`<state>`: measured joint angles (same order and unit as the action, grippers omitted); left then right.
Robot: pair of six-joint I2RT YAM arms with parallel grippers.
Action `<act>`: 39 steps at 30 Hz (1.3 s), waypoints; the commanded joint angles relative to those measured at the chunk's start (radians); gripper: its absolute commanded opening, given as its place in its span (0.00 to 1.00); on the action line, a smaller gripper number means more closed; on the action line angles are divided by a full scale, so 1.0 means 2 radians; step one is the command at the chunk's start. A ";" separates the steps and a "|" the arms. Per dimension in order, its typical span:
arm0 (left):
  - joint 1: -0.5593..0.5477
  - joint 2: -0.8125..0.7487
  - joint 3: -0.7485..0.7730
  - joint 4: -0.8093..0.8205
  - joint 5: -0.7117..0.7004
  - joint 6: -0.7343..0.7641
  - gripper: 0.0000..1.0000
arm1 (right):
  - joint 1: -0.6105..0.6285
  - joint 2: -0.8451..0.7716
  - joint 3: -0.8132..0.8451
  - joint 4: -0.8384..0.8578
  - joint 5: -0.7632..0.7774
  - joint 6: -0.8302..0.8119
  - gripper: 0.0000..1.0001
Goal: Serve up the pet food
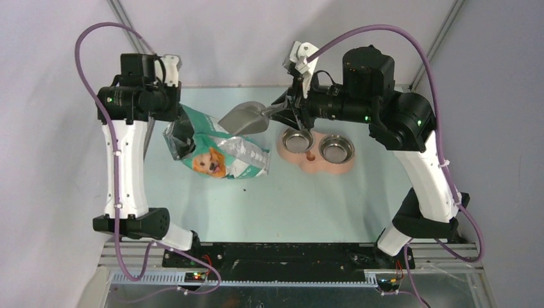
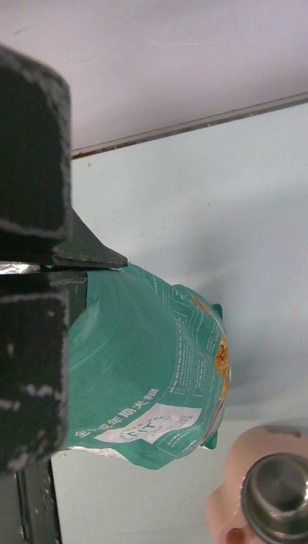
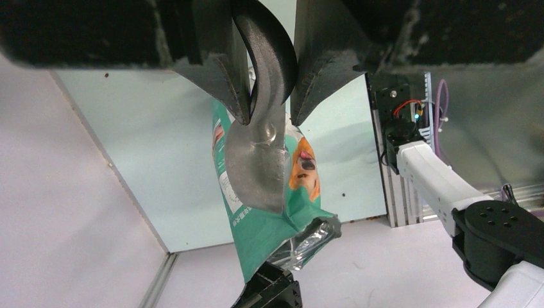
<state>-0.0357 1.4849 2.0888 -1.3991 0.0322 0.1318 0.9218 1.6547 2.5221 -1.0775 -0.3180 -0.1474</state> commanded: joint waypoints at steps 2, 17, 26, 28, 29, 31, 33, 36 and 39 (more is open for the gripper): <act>0.027 -0.043 -0.011 0.053 0.053 -0.052 0.00 | 0.005 0.000 0.001 0.059 0.008 -0.002 0.00; -0.004 0.001 -0.042 0.093 0.332 -0.146 0.00 | 0.107 0.008 -0.052 0.074 0.176 -0.029 0.00; -0.057 -0.008 -0.039 0.091 0.226 -0.073 0.00 | 0.137 0.052 -0.047 0.085 0.362 -0.136 0.00; -0.059 -0.019 -0.060 0.105 0.222 -0.078 0.00 | 0.143 0.067 -0.047 0.090 0.377 -0.165 0.00; -0.061 -0.024 -0.070 0.109 0.220 -0.080 0.00 | 0.144 0.081 -0.043 0.091 0.380 -0.178 0.00; -0.065 -0.028 -0.084 0.124 0.206 -0.088 0.00 | 0.146 0.104 -0.031 0.085 0.378 -0.177 0.00; -0.067 -0.034 -0.100 0.146 0.191 -0.100 0.00 | 0.147 0.128 -0.019 0.073 0.373 -0.164 0.00; -0.072 -0.041 -0.120 0.174 0.159 -0.107 0.00 | 0.142 0.161 -0.001 0.043 0.372 -0.111 0.00; -0.078 -0.044 -0.146 0.197 0.138 -0.109 0.00 | 0.128 0.174 0.000 0.028 0.366 -0.058 0.00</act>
<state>-0.1696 1.4170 1.8519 -1.1065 0.3847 -0.0612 1.2083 1.9743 2.4722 -0.9825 0.3748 -0.3935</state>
